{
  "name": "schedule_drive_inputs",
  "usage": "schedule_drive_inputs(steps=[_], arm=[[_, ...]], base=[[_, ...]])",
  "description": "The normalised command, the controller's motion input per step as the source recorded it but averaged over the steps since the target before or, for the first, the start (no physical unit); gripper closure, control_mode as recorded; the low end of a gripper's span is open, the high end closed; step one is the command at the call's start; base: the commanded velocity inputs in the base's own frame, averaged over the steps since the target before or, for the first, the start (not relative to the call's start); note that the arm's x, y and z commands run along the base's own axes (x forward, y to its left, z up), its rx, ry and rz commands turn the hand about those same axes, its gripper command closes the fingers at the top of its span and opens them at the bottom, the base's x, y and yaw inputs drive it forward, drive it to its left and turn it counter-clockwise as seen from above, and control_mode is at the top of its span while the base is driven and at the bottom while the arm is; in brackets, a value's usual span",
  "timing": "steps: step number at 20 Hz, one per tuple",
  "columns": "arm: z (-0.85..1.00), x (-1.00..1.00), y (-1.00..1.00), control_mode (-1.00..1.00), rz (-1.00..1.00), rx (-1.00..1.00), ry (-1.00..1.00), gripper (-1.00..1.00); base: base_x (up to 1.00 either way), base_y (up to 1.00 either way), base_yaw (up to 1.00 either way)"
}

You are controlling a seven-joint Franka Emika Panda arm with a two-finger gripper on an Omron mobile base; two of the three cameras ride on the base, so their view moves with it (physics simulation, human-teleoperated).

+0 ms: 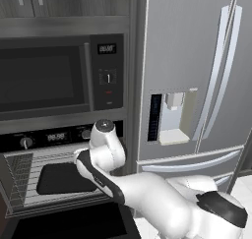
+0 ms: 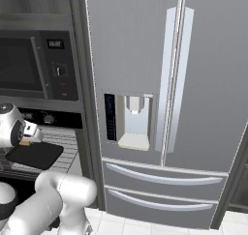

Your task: Take the baked cake out of the oven and place it on the plate for cooling. Then close the oven door.

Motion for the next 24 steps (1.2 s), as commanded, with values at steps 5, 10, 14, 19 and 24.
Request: schedule_drive_inputs(steps=[5,10,14,19,24], arm=[[0.23,-0.23,-0.17,-1.0,-0.07,0.0,0.0,1.0],[0.16,-0.1,-0.08,-1.0,-0.01,0.02,0.0,1.0],[0.11,-0.02,-0.01,-1.0,0.0,0.02,0.0,1.0],[0.0,0.0,0.0,-1.0,0.0,0.0,0.01,1.0],[0.0,0.0,0.0,-1.0,0.0,0.0,0.0,1.0]], base=[[0.0,0.0,0.0],[0.0,0.0,0.0],[0.0,0.0,0.0],[0.0,0.0,0.0],[0.0,0.0,0.0]])
